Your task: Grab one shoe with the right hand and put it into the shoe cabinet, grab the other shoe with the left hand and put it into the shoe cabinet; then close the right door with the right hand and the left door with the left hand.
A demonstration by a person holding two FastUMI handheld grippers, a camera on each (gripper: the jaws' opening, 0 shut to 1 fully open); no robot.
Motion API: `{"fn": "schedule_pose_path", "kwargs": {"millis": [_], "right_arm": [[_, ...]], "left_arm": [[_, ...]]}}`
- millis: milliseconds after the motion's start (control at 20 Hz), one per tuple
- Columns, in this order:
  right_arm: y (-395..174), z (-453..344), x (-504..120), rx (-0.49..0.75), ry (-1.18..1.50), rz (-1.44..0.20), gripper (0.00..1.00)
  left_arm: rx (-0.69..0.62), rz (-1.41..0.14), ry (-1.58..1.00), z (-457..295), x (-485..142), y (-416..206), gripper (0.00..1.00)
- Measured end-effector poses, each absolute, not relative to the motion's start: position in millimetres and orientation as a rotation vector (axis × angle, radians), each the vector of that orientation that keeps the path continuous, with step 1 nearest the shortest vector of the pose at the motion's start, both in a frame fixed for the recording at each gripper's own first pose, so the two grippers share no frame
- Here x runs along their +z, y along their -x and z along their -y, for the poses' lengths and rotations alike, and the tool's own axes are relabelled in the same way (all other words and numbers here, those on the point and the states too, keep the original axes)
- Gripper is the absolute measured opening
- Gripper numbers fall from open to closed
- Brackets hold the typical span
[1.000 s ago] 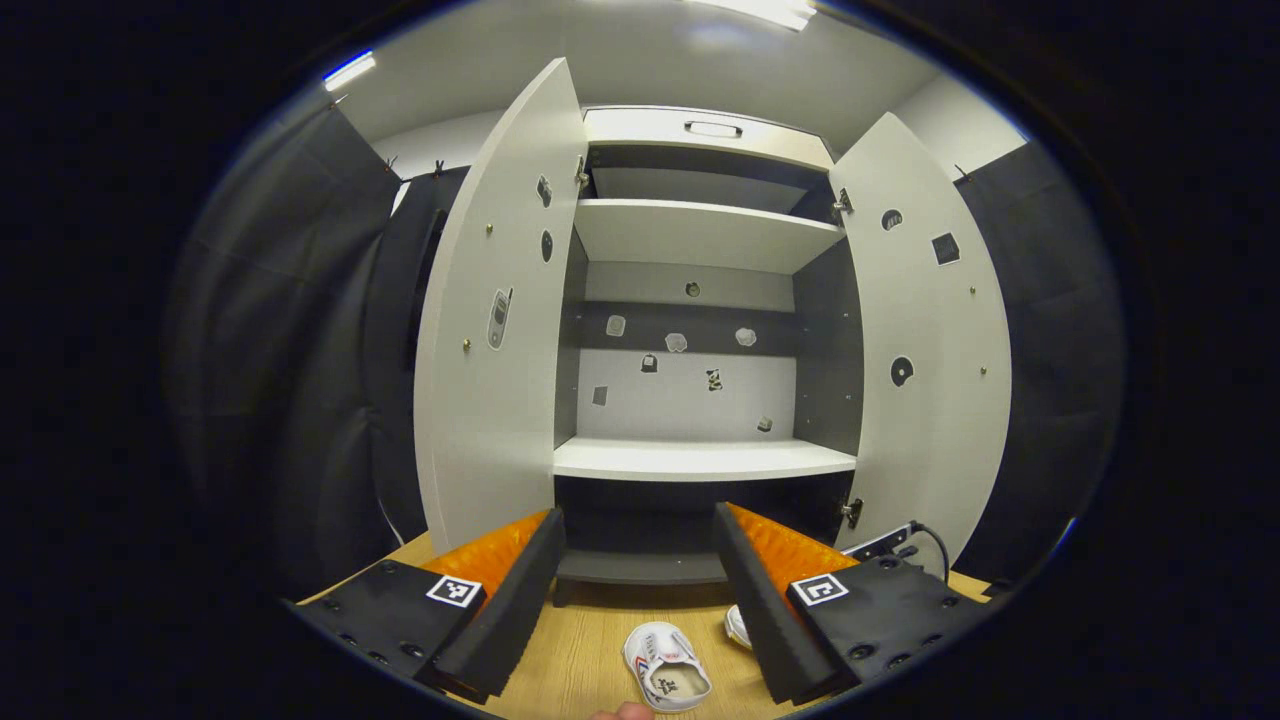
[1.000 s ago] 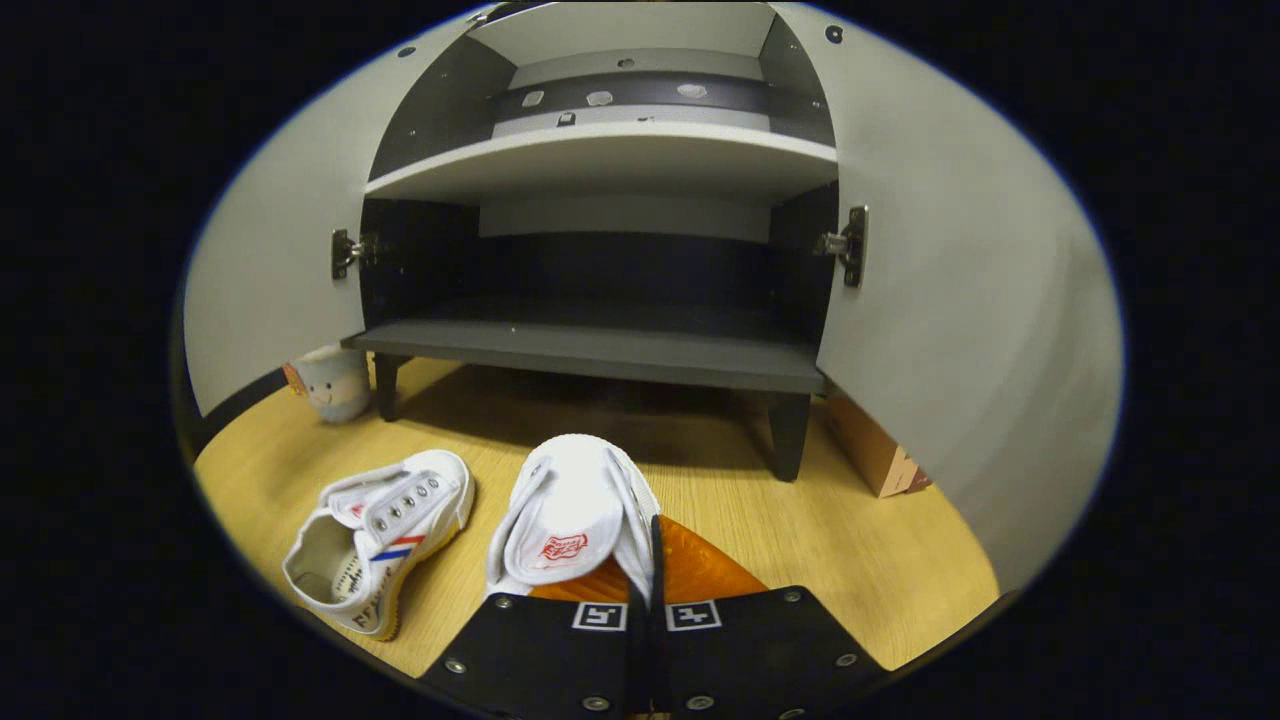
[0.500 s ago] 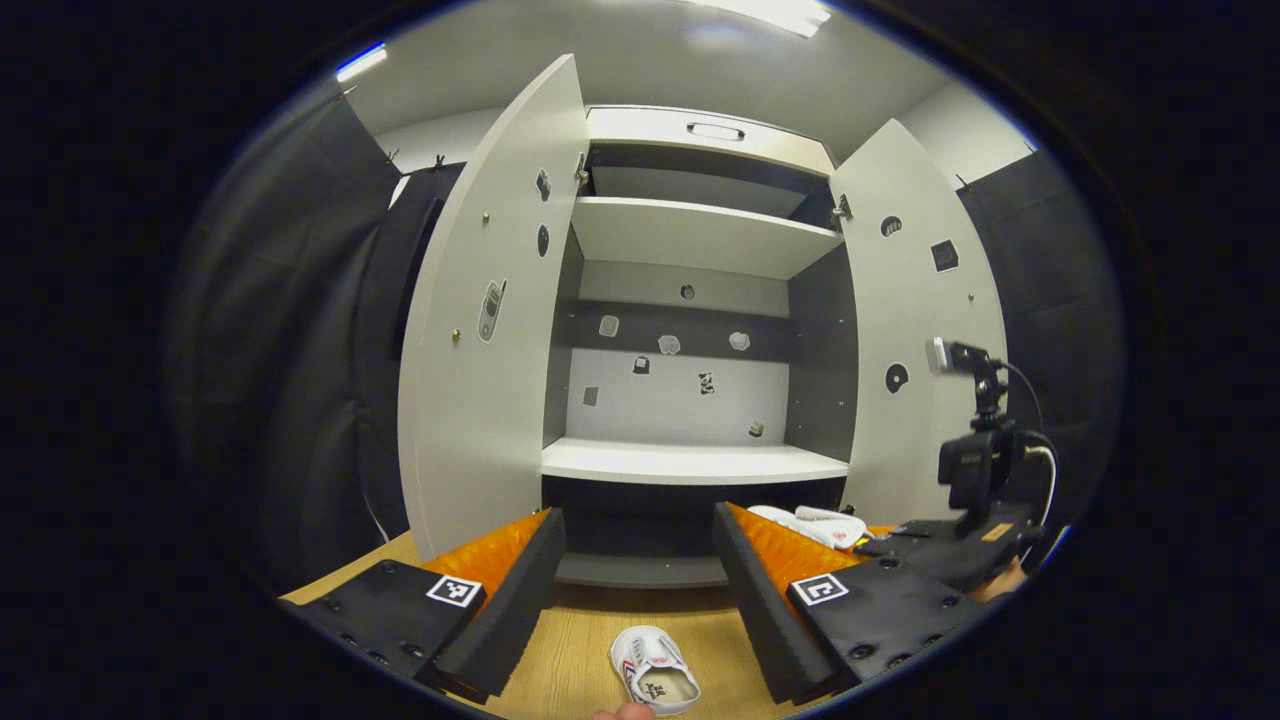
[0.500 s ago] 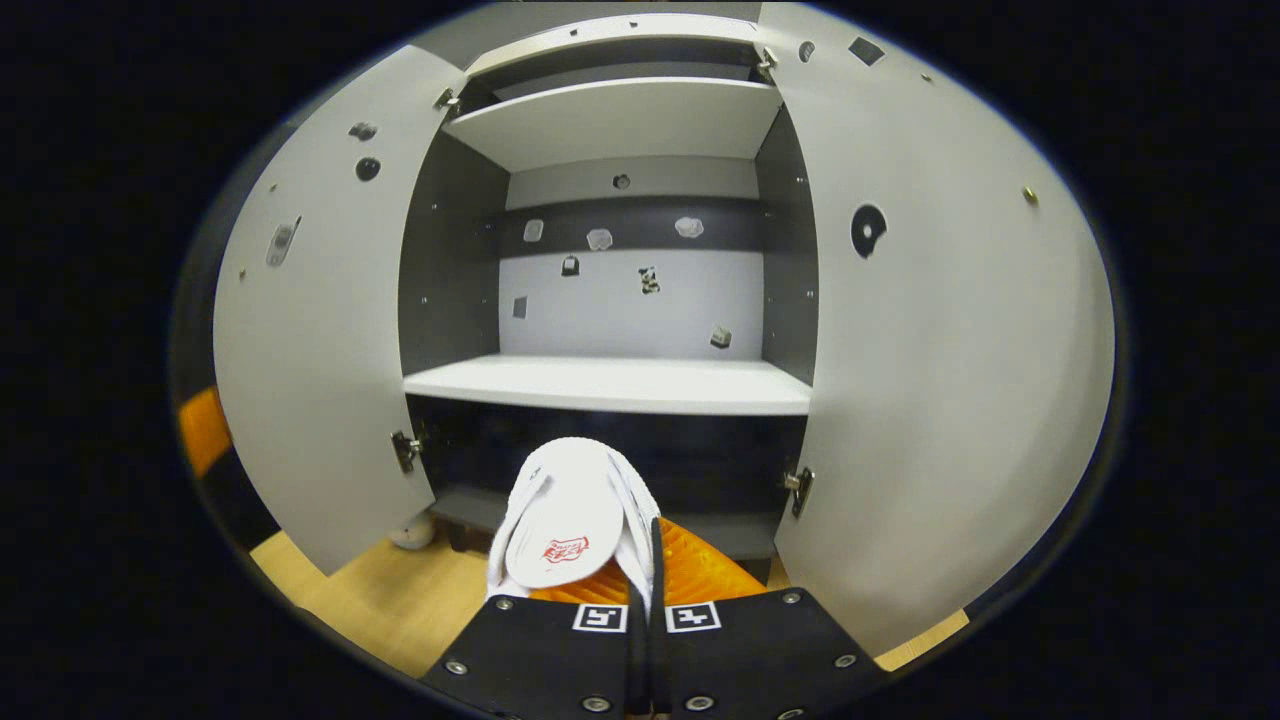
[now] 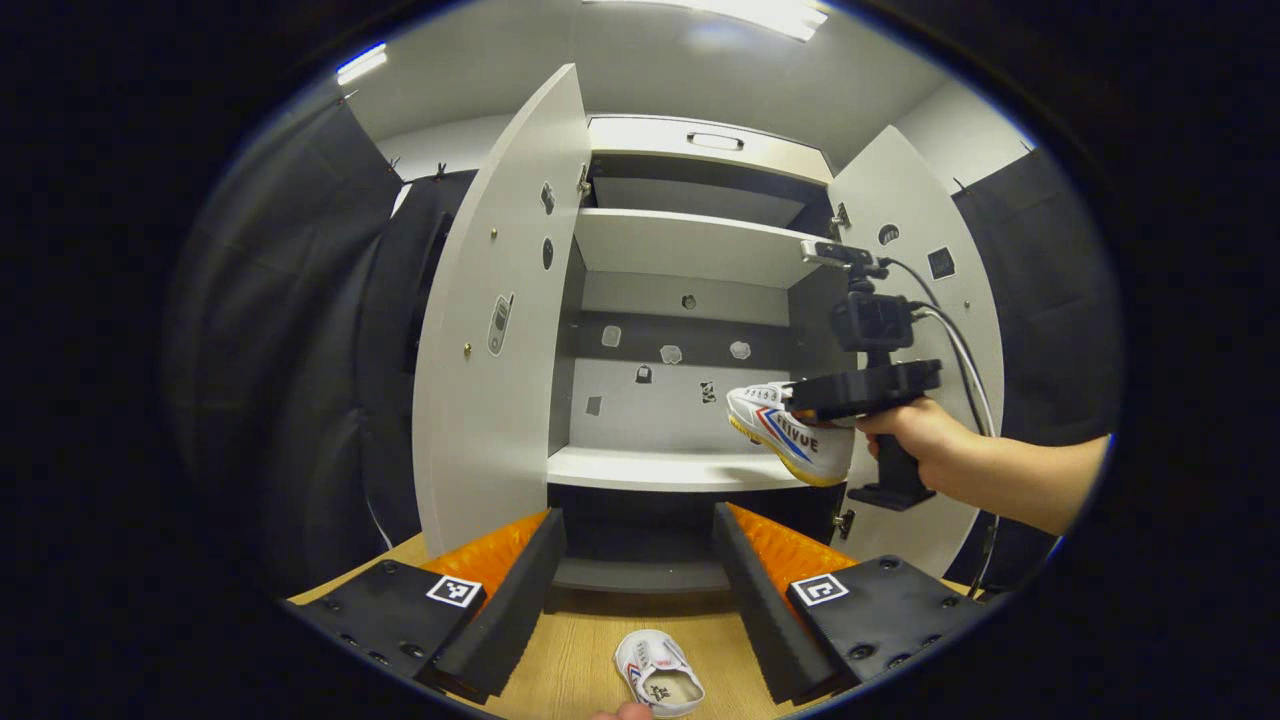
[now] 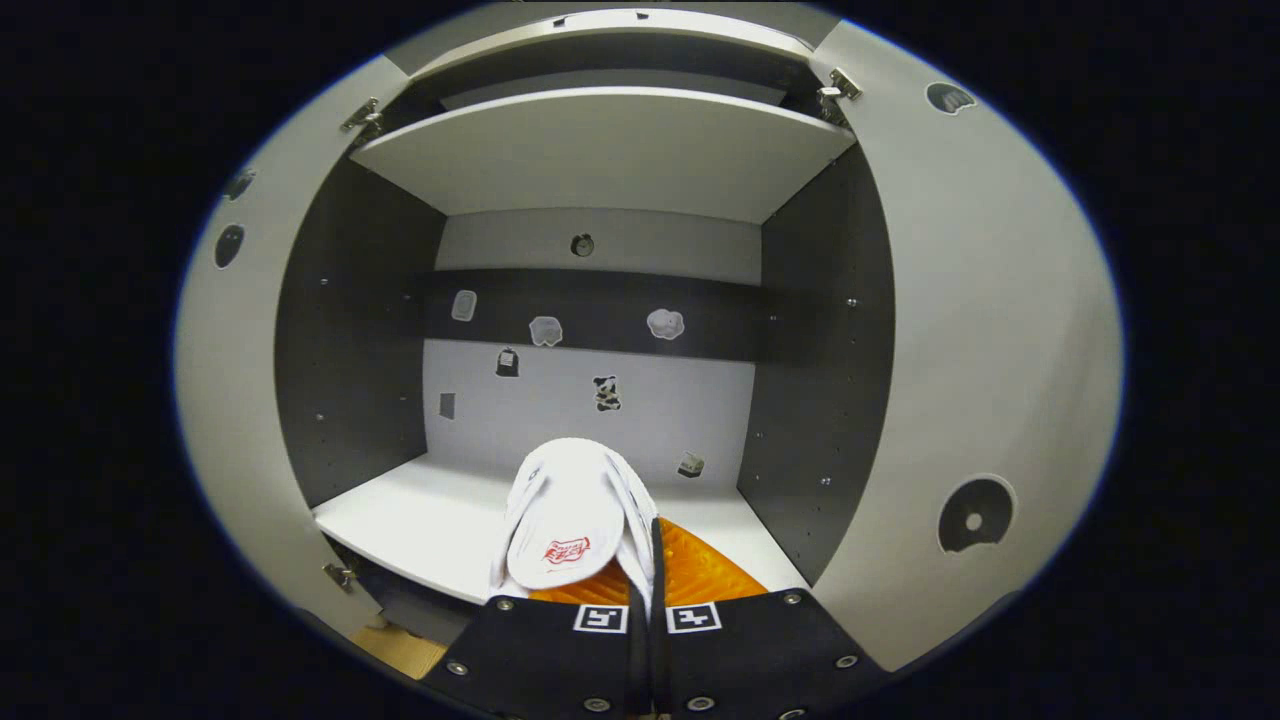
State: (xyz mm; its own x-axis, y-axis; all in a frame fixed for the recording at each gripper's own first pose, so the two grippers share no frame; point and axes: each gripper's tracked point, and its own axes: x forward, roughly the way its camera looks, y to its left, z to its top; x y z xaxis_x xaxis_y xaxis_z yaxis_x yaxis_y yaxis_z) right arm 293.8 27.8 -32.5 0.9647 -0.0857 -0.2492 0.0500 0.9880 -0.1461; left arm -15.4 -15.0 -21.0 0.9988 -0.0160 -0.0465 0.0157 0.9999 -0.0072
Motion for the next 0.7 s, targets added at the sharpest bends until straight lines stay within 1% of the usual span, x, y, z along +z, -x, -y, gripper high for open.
{"fn": "schedule_pose_path", "kwargs": {"millis": [150, 300, 550, 700], "right_arm": [[-340, -17, -52, -0.139, 0.132, -0.328, 0.0], [-370, -2, -77, -0.195, 0.163, -0.399, 0.0], [-386, 12, -116, -0.246, 0.12, -0.523, 0.0], [-389, 11, -122, -0.249, 0.13, -0.532, 0.0]], "left_arm": [[-0.013, -0.056, 0.005, 14, -22, 18, 0.96], [-0.001, -0.048, -0.009, 9, -19, 20, 0.96], [0.024, -0.062, -0.001, 1, -24, 22, 0.96], [0.036, -0.068, 0.002, -5, -27, 19, 0.96]]}}
